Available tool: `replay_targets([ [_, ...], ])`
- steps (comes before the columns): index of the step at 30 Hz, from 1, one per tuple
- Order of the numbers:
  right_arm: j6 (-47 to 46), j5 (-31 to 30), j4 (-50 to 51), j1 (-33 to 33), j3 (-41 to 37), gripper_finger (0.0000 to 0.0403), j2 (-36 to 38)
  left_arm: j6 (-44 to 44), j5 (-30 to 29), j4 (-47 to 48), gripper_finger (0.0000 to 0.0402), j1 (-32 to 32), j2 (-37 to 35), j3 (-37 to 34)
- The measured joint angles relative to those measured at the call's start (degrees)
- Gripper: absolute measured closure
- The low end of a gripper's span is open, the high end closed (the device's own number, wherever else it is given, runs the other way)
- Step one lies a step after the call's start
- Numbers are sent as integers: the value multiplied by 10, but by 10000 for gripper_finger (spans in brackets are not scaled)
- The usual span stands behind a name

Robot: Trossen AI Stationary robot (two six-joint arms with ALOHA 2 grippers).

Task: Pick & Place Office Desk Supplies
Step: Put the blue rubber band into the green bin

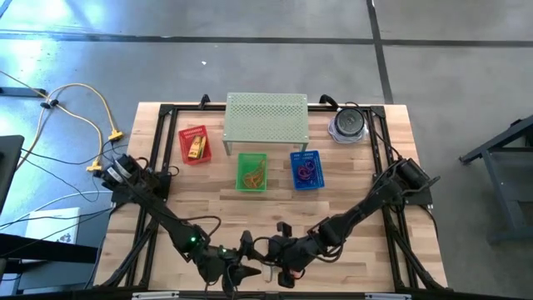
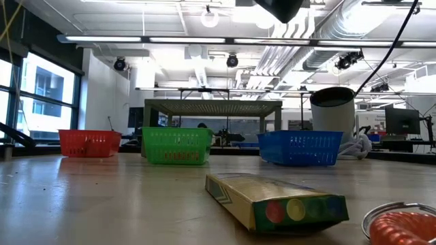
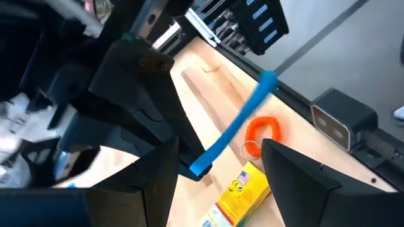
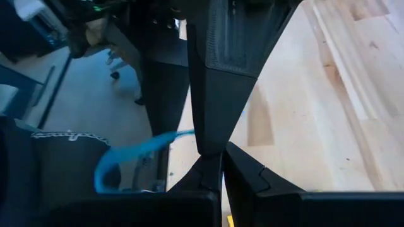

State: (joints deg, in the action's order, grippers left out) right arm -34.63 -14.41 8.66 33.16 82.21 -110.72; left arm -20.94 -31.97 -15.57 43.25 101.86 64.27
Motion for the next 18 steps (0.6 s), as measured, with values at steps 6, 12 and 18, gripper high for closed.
replay_targets([
  [6, 0, 34, -26, -11, 0, 400, 0, -70, -29, -15, 186, 11, 0, 0],
  [12, 0, 53, -47, -21, 0, 400, 0, -136, -60, -39, 186, 22, 1, 0],
  [18, 0, 77, -59, -29, 0, 400, 0, -168, -73, -48, 186, 26, 1, 0],
])
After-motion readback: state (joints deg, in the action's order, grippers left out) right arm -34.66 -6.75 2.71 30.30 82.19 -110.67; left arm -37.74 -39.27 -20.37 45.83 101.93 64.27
